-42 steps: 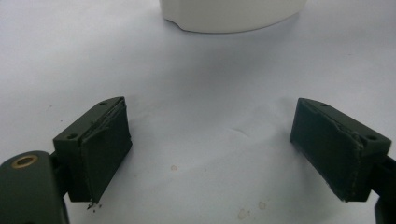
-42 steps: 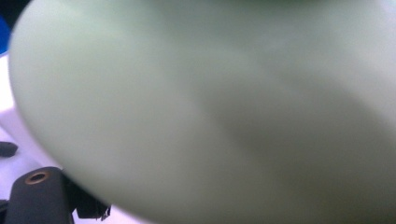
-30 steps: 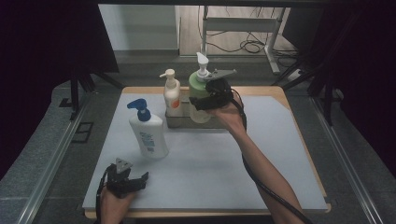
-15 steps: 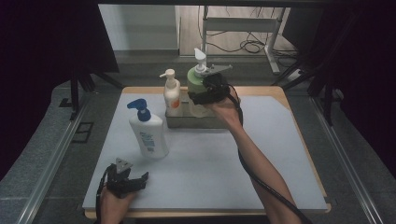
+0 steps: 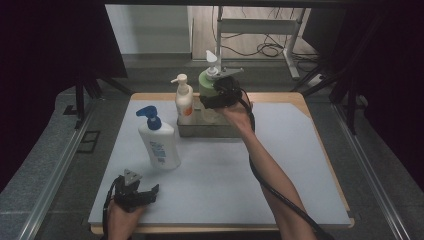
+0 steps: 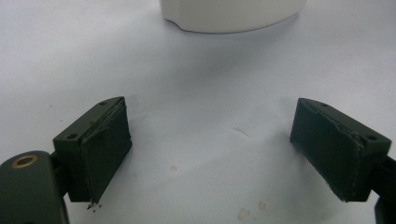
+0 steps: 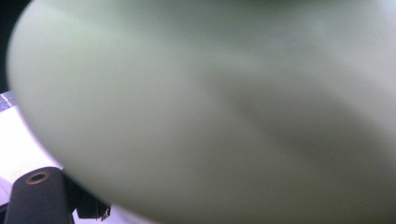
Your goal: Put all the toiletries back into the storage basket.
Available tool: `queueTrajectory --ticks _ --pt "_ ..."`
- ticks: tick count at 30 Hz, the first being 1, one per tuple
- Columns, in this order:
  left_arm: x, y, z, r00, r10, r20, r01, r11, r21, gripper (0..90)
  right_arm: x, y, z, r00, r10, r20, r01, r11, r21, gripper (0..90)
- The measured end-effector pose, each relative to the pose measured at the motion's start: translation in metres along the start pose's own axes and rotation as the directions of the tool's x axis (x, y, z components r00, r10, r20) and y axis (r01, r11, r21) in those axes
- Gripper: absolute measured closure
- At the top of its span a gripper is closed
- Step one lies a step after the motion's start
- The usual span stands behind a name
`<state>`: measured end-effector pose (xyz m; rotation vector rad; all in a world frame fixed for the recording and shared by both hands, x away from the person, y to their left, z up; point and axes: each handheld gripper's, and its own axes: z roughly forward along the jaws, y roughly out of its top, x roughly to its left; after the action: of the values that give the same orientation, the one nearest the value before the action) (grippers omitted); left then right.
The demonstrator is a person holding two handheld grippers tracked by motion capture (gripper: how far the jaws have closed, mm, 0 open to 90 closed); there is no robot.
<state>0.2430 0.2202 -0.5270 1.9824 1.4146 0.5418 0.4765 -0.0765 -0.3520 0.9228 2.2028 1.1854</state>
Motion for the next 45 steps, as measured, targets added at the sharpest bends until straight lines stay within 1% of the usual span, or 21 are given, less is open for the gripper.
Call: queueTrajectory --ticks 4,15,27,38,45 --pt "0.000 0.000 0.000 1.0000 0.001 -0.001 -0.001 1.0000 0.001 11.7 -0.001 -0.002 0.007 1.0000 -0.006 0.007 0.006 1.000 0.008 12.2" --pt "0.000 0.000 0.000 1.0000 0.001 -0.001 -0.001 1.0000 0.001 11.7 -0.001 -0.008 0.023 0.9998 -0.004 0.017 0.004 1.000 0.027 12.2" --pt "0.000 0.000 0.000 1.0000 0.001 0.000 -0.001 1.0000 0.000 11.7 0.000 -0.017 0.035 1.0000 -0.001 0.000 0.001 0.998 0.065 12.2" --pt "0.000 0.000 0.000 1.0000 0.001 -0.001 -0.001 1.0000 0.001 11.7 -0.001 -0.029 0.043 0.9994 0.019 -0.028 -0.016 0.993 0.115 12.2" --pt "0.000 0.000 0.000 1.0000 0.001 0.000 -0.001 1.0000 0.002 11.7 -0.002 -0.036 0.046 0.9987 0.040 -0.031 -0.036 0.991 0.127 12.2"
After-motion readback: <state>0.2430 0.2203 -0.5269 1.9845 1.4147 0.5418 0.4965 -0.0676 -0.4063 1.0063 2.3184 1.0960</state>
